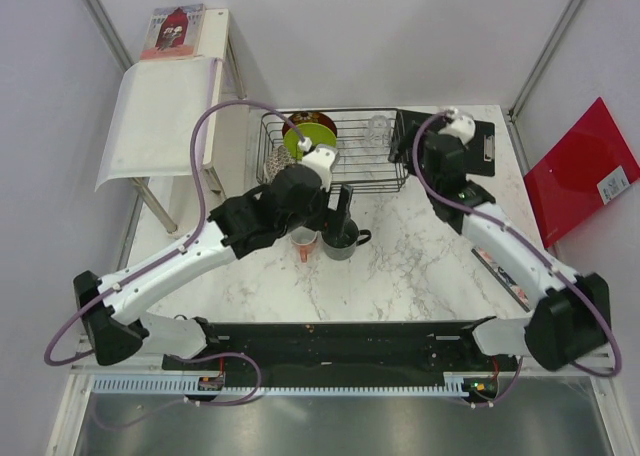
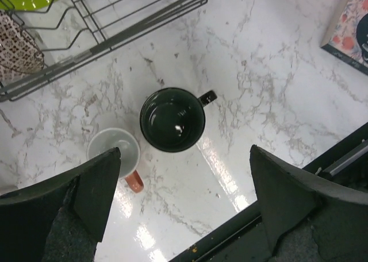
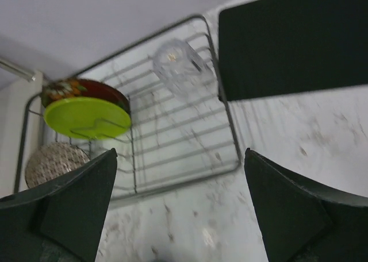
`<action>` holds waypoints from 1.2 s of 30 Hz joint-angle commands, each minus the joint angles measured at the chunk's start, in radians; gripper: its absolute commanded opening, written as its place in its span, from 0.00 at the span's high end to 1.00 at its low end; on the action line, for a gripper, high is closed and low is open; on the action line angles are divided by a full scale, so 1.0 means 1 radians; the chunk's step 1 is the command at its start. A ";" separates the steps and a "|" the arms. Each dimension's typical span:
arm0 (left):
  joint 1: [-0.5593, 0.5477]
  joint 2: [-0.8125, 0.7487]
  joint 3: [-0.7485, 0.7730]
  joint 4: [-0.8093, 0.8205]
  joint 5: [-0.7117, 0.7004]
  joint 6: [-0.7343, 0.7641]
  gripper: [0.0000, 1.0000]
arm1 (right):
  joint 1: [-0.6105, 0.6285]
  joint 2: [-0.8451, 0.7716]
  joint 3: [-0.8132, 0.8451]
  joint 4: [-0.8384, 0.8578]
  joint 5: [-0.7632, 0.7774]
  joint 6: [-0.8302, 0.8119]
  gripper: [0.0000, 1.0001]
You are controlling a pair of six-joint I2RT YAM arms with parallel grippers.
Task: Unload the mixed dishes from the dish rack
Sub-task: Place the cup at the center of the board, then pick up the cup from the dish rack.
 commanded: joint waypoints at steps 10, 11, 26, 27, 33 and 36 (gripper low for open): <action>0.004 -0.340 -0.304 0.265 0.060 -0.002 0.01 | 0.003 0.765 0.863 -0.137 0.073 -0.305 0.02; 0.002 -0.347 -0.313 0.266 0.060 0.003 0.01 | 0.003 0.802 0.874 -0.139 0.079 -0.313 0.01; 0.004 -0.347 -0.379 0.304 0.091 0.027 0.02 | -0.007 0.966 0.938 -0.057 0.118 -0.330 0.02; 0.004 -0.342 -0.382 0.304 0.090 0.027 0.02 | -0.007 0.975 0.946 -0.054 0.122 -0.333 0.02; 0.002 -0.322 -0.390 0.307 0.085 0.032 0.02 | -0.016 1.064 0.998 -0.045 0.112 -0.330 0.02; 0.004 -0.310 -0.393 0.306 0.080 0.037 0.02 | -0.020 1.098 1.016 -0.045 0.105 -0.321 0.02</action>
